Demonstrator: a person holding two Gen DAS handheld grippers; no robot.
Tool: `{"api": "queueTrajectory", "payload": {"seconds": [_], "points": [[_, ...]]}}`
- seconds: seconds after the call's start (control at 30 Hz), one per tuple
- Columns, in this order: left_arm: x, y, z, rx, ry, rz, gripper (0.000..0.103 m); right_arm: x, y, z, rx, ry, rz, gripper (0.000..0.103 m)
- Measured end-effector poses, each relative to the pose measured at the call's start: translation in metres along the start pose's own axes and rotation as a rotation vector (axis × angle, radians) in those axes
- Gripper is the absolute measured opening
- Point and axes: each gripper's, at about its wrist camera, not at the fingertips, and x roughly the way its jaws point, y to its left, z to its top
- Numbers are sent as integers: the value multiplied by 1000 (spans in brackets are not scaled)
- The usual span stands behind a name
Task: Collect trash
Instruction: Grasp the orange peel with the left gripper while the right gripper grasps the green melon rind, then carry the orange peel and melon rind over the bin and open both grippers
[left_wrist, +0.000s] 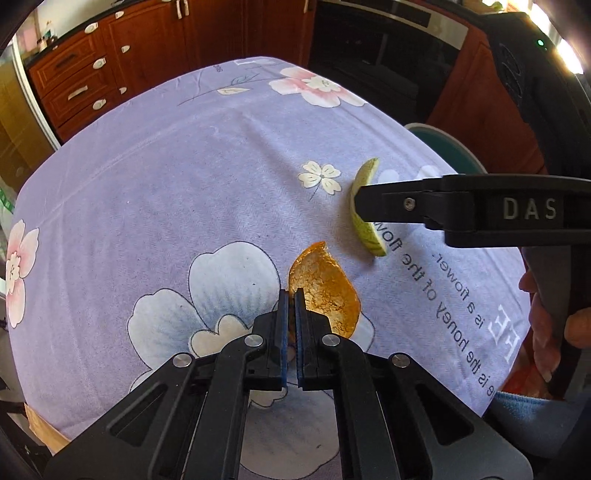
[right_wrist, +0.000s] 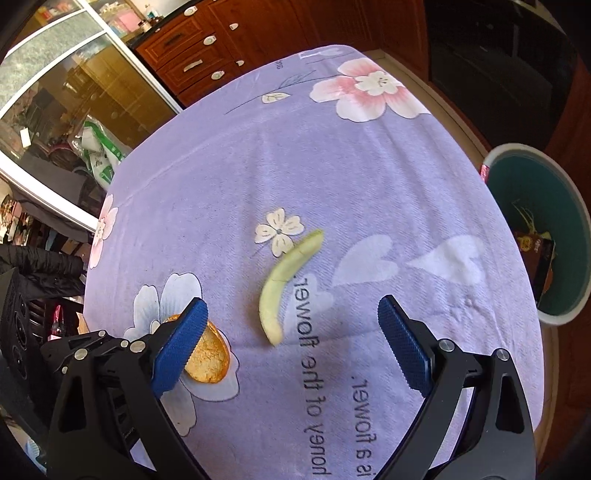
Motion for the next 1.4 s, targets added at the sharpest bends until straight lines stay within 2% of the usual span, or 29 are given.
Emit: {"api": "queueTrajectory", "payload": {"seconds": [0.2,0.3,0.33,0.37,0.47,0.87,1.2,1.4], "points": [[2,2,-3,-36,-23,-1,3,24,13,16,-32,44,-42,60],[1,4,-3,-63,-37,-8,3,32,19,18,-66,69,-70,44],[0,5,-3,-71,-43,-12,3,33,20,18,-74,69,-81,34],[-1,6,-4,-77,-48,-16,3,33,22,18,-85,64,-89,19],[-2,8,-2,-86,-54,-25,3,32,24,15,-101,62,-90,9],[-13,9,6,-94,-60,-22,3,-4,6,15,-60,-6,-50,8],[-34,-4,28,-72,-88,-35,3,-63,-35,13,30,-132,-22,8],[-43,-28,44,-20,-97,-33,3,-96,-67,7,83,-204,-24,8]]}}
